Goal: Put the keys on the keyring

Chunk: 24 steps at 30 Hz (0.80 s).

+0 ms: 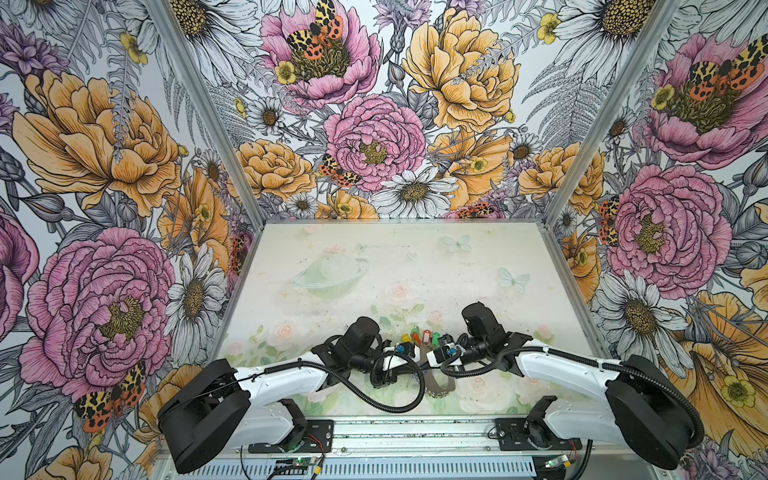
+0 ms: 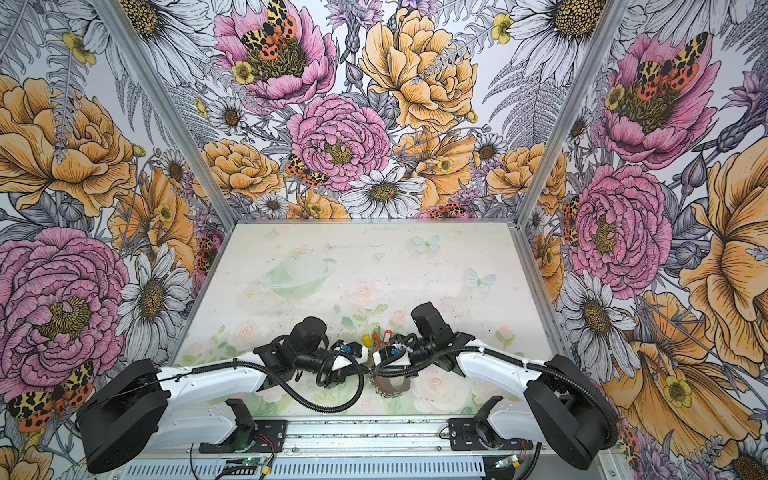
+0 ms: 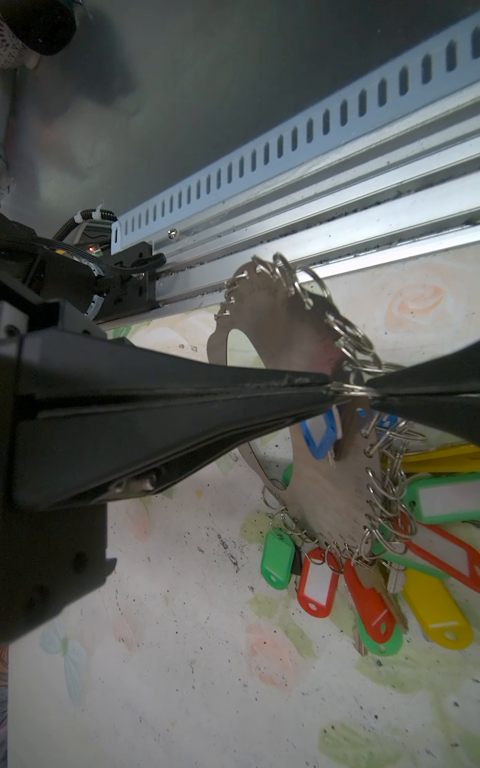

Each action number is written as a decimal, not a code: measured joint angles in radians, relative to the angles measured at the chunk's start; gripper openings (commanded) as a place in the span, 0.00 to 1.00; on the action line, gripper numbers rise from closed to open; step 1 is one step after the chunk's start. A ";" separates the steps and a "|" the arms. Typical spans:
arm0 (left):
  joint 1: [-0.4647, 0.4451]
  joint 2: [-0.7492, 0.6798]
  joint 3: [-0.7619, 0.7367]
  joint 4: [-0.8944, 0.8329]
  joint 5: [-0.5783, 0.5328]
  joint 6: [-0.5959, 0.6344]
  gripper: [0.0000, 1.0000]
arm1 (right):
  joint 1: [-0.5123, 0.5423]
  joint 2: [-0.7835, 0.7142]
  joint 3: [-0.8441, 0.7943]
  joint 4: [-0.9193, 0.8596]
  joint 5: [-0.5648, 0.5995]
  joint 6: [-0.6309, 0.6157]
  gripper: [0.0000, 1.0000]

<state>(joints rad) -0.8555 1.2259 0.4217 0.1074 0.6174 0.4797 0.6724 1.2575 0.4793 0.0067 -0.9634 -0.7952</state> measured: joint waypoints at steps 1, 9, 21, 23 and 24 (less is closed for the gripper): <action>0.000 0.000 -0.001 0.000 0.000 0.000 0.00 | 0.000 0.002 0.002 -0.003 -0.002 0.000 0.04; 0.000 0.000 -0.001 0.000 0.000 0.000 0.00 | 0.000 0.002 0.002 -0.008 -0.002 0.000 0.06; 0.000 0.000 -0.003 -0.005 0.000 0.000 0.00 | 0.000 0.019 0.007 -0.003 0.003 0.020 0.13; 0.000 0.000 -0.003 -0.005 0.000 0.000 0.00 | 0.000 0.019 0.007 -0.003 0.005 0.020 0.13; 0.000 0.000 -0.003 -0.005 0.000 0.000 0.00 | 0.000 0.019 0.007 -0.003 0.006 0.020 0.13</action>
<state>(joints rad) -0.8555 1.2259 0.4183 0.1028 0.6174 0.4797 0.6727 1.2770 0.4866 0.0040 -0.9569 -0.7753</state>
